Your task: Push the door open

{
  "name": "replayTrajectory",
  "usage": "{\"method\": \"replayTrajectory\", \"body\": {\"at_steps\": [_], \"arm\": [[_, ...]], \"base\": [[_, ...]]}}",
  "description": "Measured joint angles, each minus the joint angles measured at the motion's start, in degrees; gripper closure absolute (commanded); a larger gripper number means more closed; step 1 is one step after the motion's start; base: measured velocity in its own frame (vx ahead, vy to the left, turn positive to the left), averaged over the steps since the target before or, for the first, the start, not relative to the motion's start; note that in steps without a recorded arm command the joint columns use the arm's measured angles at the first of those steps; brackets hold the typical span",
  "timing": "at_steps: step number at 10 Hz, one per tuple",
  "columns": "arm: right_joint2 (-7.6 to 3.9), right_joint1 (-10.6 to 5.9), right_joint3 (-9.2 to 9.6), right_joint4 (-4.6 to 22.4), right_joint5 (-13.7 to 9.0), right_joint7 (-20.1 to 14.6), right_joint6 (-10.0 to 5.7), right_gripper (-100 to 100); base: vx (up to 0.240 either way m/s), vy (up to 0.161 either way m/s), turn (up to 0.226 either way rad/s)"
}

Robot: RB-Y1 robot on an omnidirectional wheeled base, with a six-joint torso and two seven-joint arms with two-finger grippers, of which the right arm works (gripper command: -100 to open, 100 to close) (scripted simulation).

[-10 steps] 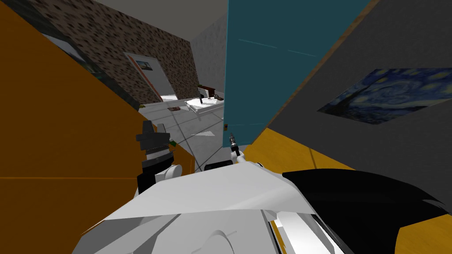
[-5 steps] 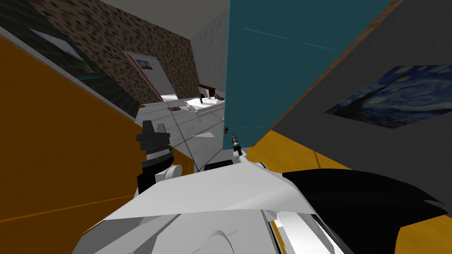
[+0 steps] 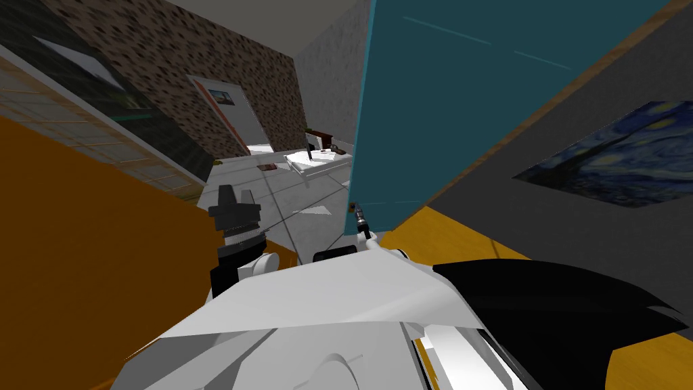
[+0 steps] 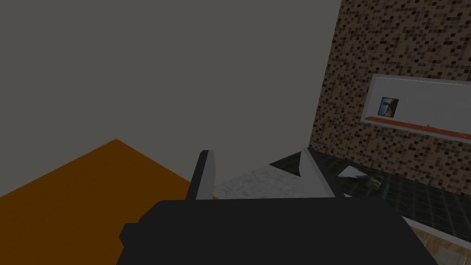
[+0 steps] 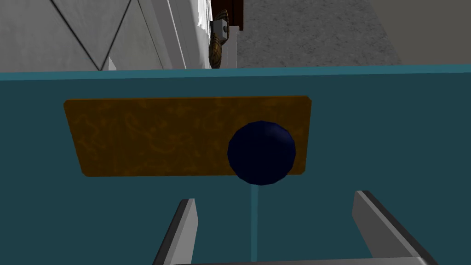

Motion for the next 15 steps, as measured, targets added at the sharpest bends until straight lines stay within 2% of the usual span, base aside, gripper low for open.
{"method": "replayTrajectory", "body": {"at_steps": [1, 2, 7, 8, 9, 10, 12, 14, 15], "arm": [[0.7, -0.2, -0.16, 0.5, -0.1, 0.1, -0.34, -100], [0.78, -0.16, -0.18, 0.5, -0.1, 0.1, -0.52, 100], [0.79, -0.17, -0.08, 0.6, 0.0, 0.1, -0.23, 100], [0.79, -0.14, -0.09, 0.6, -0.1, 0.1, -0.21, 100], [0.3, 0.44, -0.49, 0.0, -0.3, 0.4, 0.4, 100], [-0.11, 1.25, -0.78, -1.2, -0.5, 0.5, 1.24, -100], [-1.29, 0.64, 0.97, -0.7, -1.9, 1.0, 1.14, -100], [-1.77, -0.21, 2.77, 0.7, -3.3, 1.5, 0.49, -100], [-1.71, -1.12, 3.69, 2.3, -4.1, 1.9, -0.22, -100]], "base": [[0.095, 0.029, -0.017], [-0.023, -0.003, 0.009], [-0.016, -0.005, 0.005], [0.149, 0.011, -0.092], [0.23, 0.004, -0.095], [0.01, -0.047, -0.177], [-0.135, -0.081, -0.106], [-0.172, -0.075, -0.155], [-0.158, -0.061, -0.118]]}}
